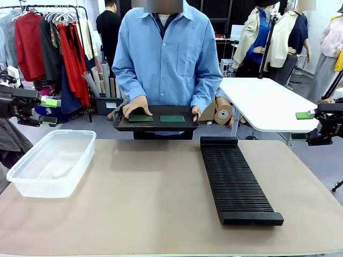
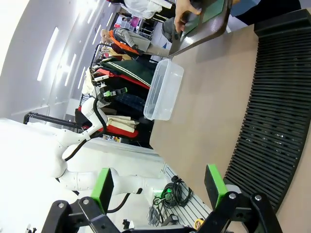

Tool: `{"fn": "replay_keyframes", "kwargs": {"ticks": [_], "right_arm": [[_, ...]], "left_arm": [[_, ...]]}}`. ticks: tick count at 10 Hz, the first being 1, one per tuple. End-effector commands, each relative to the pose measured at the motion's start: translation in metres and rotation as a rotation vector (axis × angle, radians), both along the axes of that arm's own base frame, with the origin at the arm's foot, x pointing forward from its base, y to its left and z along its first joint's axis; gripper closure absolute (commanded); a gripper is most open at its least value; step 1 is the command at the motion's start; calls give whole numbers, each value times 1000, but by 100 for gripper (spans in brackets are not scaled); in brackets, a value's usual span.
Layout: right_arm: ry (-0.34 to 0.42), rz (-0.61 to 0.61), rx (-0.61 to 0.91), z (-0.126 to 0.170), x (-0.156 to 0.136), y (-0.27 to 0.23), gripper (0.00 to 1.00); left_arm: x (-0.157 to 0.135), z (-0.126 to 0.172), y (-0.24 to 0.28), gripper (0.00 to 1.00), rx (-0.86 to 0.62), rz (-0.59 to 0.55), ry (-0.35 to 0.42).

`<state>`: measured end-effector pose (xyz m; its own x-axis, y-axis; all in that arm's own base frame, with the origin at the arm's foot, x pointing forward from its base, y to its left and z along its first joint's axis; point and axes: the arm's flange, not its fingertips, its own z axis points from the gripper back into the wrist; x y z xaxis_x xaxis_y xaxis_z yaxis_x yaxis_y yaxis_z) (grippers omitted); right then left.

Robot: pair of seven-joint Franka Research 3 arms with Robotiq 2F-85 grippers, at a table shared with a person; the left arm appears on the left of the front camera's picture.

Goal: Sort PCBs into racks and boxes based on the side picked up.
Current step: Pick up the Blank PCB handed by the Human.

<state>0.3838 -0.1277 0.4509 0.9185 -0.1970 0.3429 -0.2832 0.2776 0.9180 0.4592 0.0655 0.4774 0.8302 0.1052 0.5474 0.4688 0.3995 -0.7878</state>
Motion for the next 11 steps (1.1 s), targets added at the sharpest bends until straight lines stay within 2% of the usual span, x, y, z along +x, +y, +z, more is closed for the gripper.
{"fn": "replay_keyframes", "kwargs": {"ticks": [1,11], "right_arm": [[-2,3,7,2,0,0,0],[-2,3,7,2,0,0,0]], "left_arm": [[-1,0,0,0,-2,0,2],[-1,0,0,0,-2,0,2]]}}
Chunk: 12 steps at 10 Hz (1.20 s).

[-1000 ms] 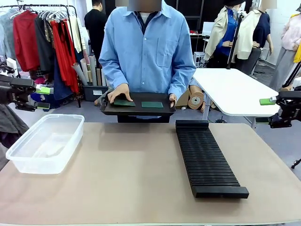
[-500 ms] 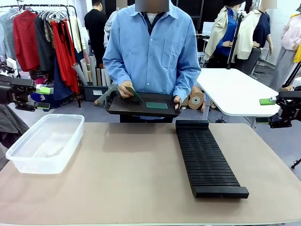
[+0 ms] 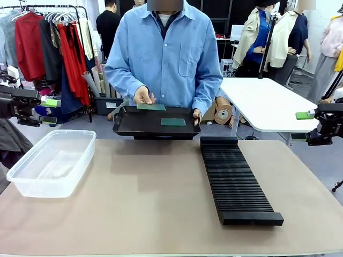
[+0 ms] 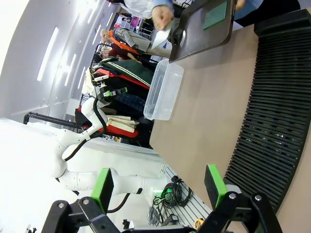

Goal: Sort PCBs into racks and boxes based on the side picked up.
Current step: Pick up the Blank PCB handed by the Human.

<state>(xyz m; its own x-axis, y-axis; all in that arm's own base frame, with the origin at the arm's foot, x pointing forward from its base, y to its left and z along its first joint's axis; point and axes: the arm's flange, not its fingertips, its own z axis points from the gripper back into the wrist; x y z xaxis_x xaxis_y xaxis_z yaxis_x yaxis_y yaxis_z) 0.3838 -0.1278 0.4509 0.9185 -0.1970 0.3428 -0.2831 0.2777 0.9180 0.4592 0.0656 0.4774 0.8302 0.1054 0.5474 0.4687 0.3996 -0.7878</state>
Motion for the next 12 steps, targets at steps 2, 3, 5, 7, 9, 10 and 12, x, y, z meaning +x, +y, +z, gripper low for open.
{"fn": "replay_keyframes", "kwargs": {"ticks": [2,3,5,7,9,10,12], "right_arm": [[-2,3,7,2,0,0,0],[-2,3,7,2,0,0,0],[-2,3,7,2,0,0,0],[-2,3,7,2,0,0,0],[-2,3,7,2,0,0,0],[-2,3,7,2,0,0,0],[-2,3,7,2,0,0,0]], "left_arm": [[-1,0,0,0,-2,0,1],[-1,0,0,0,-2,0,1],[-1,0,0,0,-2,0,1],[-1,0,0,0,-2,0,1],[-1,0,0,0,-2,0,1],[-1,0,0,0,-2,0,1],[-1,0,0,0,-2,0,1]]}}
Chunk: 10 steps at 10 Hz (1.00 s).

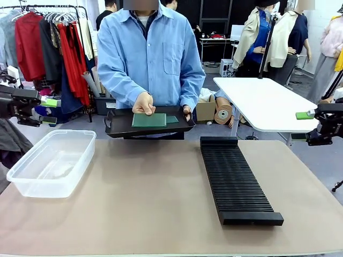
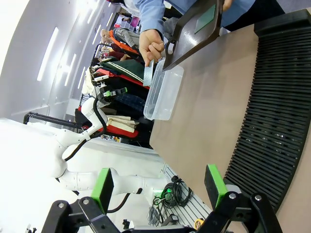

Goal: Sort PCBs into racks and boxes based on the side picked up.
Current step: Pick up the Blank PCB handed by the Human.

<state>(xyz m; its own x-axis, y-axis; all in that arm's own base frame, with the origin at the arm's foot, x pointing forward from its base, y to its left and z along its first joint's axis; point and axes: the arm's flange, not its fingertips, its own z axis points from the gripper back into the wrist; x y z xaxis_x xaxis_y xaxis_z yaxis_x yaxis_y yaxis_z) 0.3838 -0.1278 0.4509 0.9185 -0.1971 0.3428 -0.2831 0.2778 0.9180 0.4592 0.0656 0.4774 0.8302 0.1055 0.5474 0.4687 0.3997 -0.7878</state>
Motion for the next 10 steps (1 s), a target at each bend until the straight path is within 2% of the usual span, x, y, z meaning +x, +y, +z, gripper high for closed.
{"fn": "replay_keyframes", "kwargs": {"ticks": [1,4,10], "right_arm": [[0,0,0,0,0,0,0],[-6,4,53,5,22,22,0],[-11,118,56,6,74,88,0]], "left_arm": [[0,0,0,0,-2,0,1],[0,0,0,0,-2,0,1],[0,0,0,0,-2,0,1]]}}
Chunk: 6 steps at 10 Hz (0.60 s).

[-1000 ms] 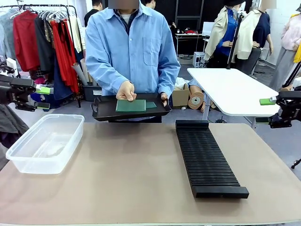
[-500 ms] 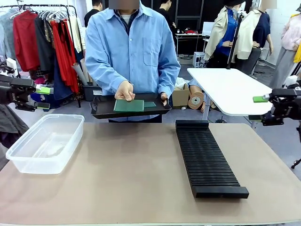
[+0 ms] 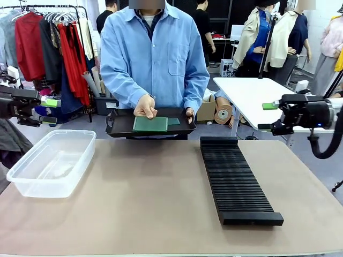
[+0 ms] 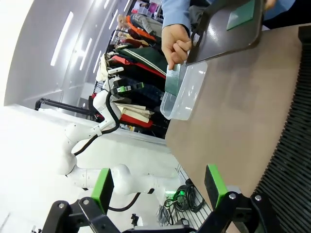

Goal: Sort PCBs into racks and boxes based on the side picked up.
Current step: Pick up the Blank PCB handed by the Human.

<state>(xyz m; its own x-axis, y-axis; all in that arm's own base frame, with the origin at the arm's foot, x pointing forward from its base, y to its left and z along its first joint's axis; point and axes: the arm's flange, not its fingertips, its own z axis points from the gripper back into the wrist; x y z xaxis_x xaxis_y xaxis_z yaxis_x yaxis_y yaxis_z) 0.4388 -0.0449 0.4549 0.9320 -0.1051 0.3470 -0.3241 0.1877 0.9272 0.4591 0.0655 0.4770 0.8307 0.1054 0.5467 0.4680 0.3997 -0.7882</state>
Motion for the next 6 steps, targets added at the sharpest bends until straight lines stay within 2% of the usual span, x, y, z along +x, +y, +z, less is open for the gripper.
{"fn": "replay_keyframes", "kwargs": {"ticks": [1,4,6], "right_arm": [[12,19,-2,0,34,20,0],[24,101,-8,-12,72,60,0],[50,141,13,-31,91,84,0]], "left_arm": [[0,0,0,0,-2,0,1],[0,0,0,0,-2,0,1],[0,0,0,0,-2,0,1]]}}
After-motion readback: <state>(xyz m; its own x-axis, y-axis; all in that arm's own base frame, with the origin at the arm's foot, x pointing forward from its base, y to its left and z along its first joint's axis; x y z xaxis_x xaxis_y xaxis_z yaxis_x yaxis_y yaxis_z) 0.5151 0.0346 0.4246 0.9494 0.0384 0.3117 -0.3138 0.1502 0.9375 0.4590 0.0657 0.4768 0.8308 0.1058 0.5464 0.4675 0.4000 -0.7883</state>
